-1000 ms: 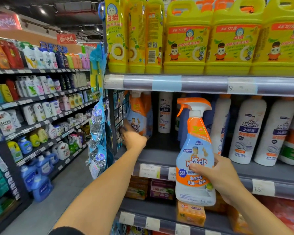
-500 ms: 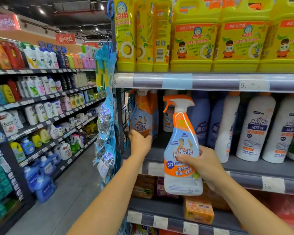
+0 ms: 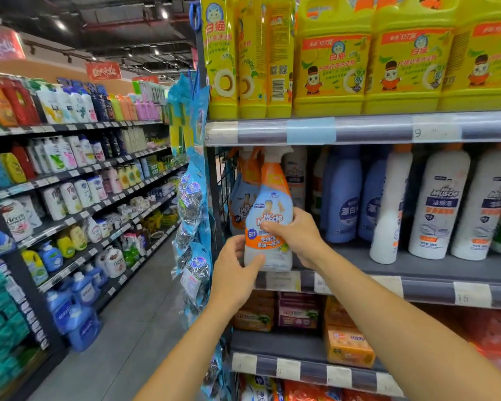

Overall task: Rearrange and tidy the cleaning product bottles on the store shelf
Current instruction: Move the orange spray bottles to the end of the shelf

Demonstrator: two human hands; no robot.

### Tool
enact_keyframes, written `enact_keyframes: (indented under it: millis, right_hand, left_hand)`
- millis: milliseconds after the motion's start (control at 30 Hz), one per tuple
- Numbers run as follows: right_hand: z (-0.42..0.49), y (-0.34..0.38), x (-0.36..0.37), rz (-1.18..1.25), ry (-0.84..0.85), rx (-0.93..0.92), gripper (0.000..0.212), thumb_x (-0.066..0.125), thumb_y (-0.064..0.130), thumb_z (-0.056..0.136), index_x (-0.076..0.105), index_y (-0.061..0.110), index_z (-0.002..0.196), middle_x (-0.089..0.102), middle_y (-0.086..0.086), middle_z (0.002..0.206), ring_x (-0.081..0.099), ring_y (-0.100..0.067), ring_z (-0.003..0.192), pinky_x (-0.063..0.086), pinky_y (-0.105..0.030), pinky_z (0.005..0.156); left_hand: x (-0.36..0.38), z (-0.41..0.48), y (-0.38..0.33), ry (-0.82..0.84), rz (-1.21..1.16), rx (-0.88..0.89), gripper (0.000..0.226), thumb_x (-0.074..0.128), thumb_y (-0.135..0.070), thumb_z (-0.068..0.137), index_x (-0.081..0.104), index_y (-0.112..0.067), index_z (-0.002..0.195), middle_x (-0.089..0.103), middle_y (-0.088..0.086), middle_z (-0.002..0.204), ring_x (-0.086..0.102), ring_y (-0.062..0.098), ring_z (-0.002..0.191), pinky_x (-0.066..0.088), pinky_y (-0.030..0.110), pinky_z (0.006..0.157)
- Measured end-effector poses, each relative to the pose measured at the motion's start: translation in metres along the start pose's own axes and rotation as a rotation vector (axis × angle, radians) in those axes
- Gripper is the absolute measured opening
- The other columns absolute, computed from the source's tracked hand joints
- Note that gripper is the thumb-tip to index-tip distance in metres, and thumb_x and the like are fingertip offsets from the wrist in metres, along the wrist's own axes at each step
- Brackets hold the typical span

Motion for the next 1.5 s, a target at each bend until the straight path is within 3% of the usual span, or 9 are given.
enact_keyframes:
  millis: [133,300,500,633,733,833,1000,1200,1500]
  right_hand:
    - [0.010,-0.002,0.015,0.050,-0.008,0.016,0.044,0.084,0.011,0.070,0.066,0.006,0.109,0.074,-0.012,0.100,0.073,-0.024,0.086,0.059,-0.043,0.078]
    - [0.021,-0.001,0.022,-0.003,0.007,0.008,0.050,0.084,0.007,0.069,0.063,0.004,0.114,0.073,-0.013,0.103,0.072,-0.025,0.090,0.059,-0.043,0.081]
    - [0.024,-0.009,0.025,-0.001,-0.010,0.006,0.056,0.081,0.004,0.073,0.056,0.000,0.122,0.069,-0.016,0.110,0.069,-0.026,0.096,0.057,-0.040,0.084]
    - [0.025,-0.007,0.032,-0.055,-0.018,-0.038,0.055,0.080,0.002,0.072,0.054,0.006,0.120,0.068,-0.010,0.109,0.067,-0.016,0.092,0.056,-0.024,0.071]
    - [0.027,-0.010,0.036,-0.069,-0.030,-0.045,0.054,0.080,0.003,0.073,0.055,0.005,0.120,0.068,-0.013,0.112,0.067,-0.021,0.098,0.056,-0.032,0.079]
    - [0.028,-0.011,0.039,-0.107,-0.011,-0.066,0.055,0.080,0.005,0.074,0.054,0.005,0.123,0.068,-0.012,0.113,0.066,-0.021,0.100,0.056,-0.030,0.081]
    - [0.023,-0.019,0.021,-0.358,0.109,-0.068,0.044,0.077,0.010,0.077,0.051,0.022,0.110,0.062,0.012,0.097,0.061,-0.001,0.087,0.046,-0.009,0.066]
    - [0.018,-0.033,-0.003,-0.613,0.081,-0.062,0.030,0.069,0.013,0.084,0.063,0.009,0.113,0.071,-0.004,0.093,0.068,-0.013,0.082,0.056,-0.026,0.071]
    - [0.013,-0.036,0.001,-0.608,0.027,-0.061,0.027,0.070,0.019,0.085,0.063,0.014,0.110,0.068,0.004,0.087,0.066,-0.012,0.087,0.052,-0.022,0.072]
  left_hand:
    - [-0.003,0.004,0.005,-0.019,0.123,0.024,0.065,0.074,-0.027,0.083,0.043,-0.022,0.139,0.055,-0.001,0.130,0.055,0.014,0.117,0.048,0.037,0.100]
    - [0.005,0.012,0.007,-0.043,0.225,0.038,0.076,0.071,-0.031,0.085,0.032,-0.023,0.149,0.047,-0.002,0.139,0.045,0.007,0.119,0.036,0.020,0.096]
    - [0.006,0.024,0.015,0.011,0.224,0.003,0.077,0.068,-0.023,0.087,0.026,-0.019,0.152,0.044,0.002,0.146,0.046,0.017,0.130,0.041,0.035,0.108]
    - [0.005,0.031,0.022,0.013,0.249,-0.007,0.072,0.063,-0.008,0.088,0.029,-0.017,0.151,0.046,0.006,0.146,0.047,0.021,0.131,0.043,0.041,0.107]
    - [0.003,0.033,0.025,-0.048,0.244,-0.001,0.073,0.066,-0.005,0.083,0.034,-0.018,0.148,0.051,0.006,0.140,0.051,0.021,0.126,0.045,0.039,0.105]
    - [0.005,0.034,0.023,-0.087,0.248,0.017,0.085,0.078,-0.018,0.075,0.033,-0.017,0.147,0.050,0.007,0.137,0.050,0.021,0.125,0.045,0.032,0.102]
    - [0.014,0.040,0.013,-0.178,0.304,-0.004,0.120,0.087,-0.038,0.058,0.012,-0.025,0.151,0.040,0.009,0.141,0.044,0.027,0.130,0.046,0.047,0.101]
    - [0.025,0.043,0.017,-0.176,0.534,-0.070,0.125,0.077,-0.061,0.062,-0.004,-0.025,0.151,0.040,0.015,0.140,0.050,0.035,0.123,0.046,0.051,0.098]
    - [0.030,0.043,0.028,-0.240,0.592,-0.208,0.118,0.062,-0.071,0.067,0.009,-0.008,0.152,0.052,0.017,0.134,0.052,0.034,0.123,0.039,0.046,0.100]
Point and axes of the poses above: each hand's wrist, its own z-axis towards the middle knuckle, its own x-axis out of the palm, y = z × x, the point moved 4 cm from there along z, towards the middle knuckle
